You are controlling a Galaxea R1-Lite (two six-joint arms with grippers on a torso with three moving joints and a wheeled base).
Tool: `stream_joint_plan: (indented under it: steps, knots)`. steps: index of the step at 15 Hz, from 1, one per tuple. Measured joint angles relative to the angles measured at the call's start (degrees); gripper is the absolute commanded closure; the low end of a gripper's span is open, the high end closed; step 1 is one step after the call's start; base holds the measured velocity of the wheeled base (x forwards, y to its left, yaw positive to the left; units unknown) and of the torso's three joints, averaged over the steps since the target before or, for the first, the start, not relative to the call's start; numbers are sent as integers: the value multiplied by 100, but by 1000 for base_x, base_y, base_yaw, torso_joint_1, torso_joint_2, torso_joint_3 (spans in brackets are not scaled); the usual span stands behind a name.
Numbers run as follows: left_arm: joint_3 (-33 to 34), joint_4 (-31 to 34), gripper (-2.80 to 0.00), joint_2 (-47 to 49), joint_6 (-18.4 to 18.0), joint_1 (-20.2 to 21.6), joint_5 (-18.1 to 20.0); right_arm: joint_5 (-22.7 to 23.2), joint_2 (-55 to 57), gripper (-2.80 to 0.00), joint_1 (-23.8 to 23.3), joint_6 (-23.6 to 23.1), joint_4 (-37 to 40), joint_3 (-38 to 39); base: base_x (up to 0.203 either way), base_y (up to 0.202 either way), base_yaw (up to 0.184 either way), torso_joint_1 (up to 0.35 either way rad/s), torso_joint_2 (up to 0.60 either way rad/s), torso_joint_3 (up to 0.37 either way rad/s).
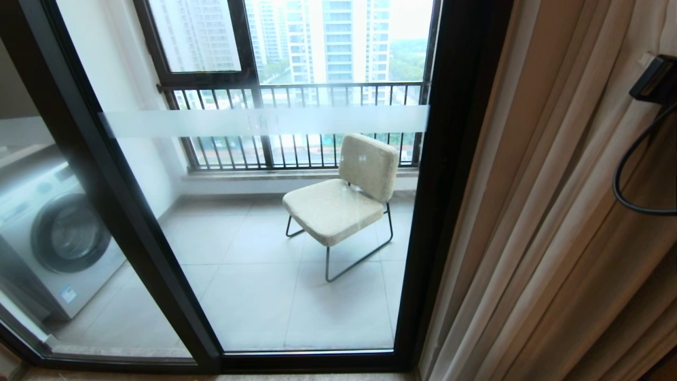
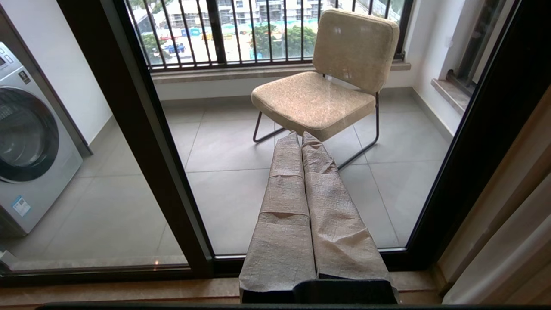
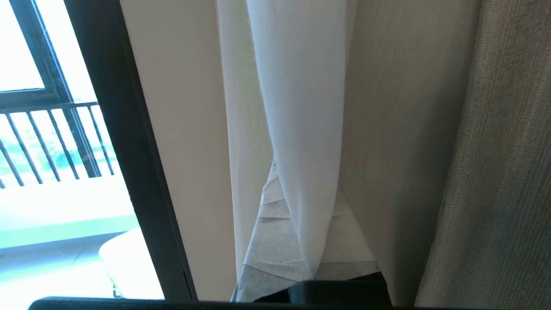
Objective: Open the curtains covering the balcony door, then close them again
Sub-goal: Close the inner curtains on both sides
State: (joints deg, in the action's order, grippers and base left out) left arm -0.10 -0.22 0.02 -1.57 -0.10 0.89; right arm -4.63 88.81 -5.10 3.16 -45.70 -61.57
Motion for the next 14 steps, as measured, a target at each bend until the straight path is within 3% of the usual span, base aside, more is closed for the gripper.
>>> stream_joint_plan:
  steps: [5, 14]
  knots:
    - [0, -2, 0, 0, 0, 2, 1, 9, 5, 0, 9, -4, -8, -2, 0, 18, 0, 1, 1, 0]
    - [0, 1, 0, 0, 7, -5, -4, 12, 13, 0, 66, -9, -10, 35, 0, 177, -4, 4, 3, 3]
